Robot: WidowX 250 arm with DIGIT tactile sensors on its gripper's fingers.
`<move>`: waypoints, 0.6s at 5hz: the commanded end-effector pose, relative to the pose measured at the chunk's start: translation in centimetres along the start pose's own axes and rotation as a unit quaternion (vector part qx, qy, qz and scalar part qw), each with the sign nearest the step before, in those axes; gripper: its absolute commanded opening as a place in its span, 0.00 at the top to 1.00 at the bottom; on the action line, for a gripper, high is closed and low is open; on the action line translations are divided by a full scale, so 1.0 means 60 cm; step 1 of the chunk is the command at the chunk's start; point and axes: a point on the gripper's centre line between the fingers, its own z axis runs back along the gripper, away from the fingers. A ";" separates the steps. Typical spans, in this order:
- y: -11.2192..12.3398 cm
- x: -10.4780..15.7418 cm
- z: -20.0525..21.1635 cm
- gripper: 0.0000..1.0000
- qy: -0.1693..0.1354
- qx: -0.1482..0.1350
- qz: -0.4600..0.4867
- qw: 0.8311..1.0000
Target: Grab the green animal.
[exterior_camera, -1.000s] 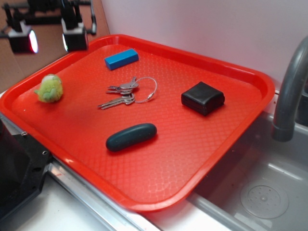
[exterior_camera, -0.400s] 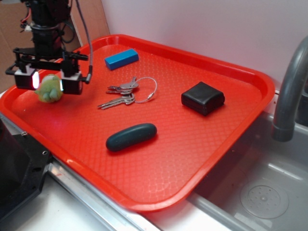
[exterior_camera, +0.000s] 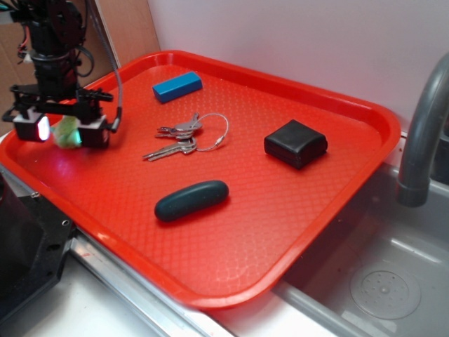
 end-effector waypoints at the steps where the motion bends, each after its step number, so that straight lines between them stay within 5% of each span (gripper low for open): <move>1: -0.002 -0.014 -0.042 1.00 0.004 -0.027 -0.024 0.999; 2: -0.015 -0.014 0.018 1.00 -0.003 -0.048 -0.045 0.998; 3: -0.067 -0.054 0.111 1.00 -0.039 -0.067 -0.018 0.997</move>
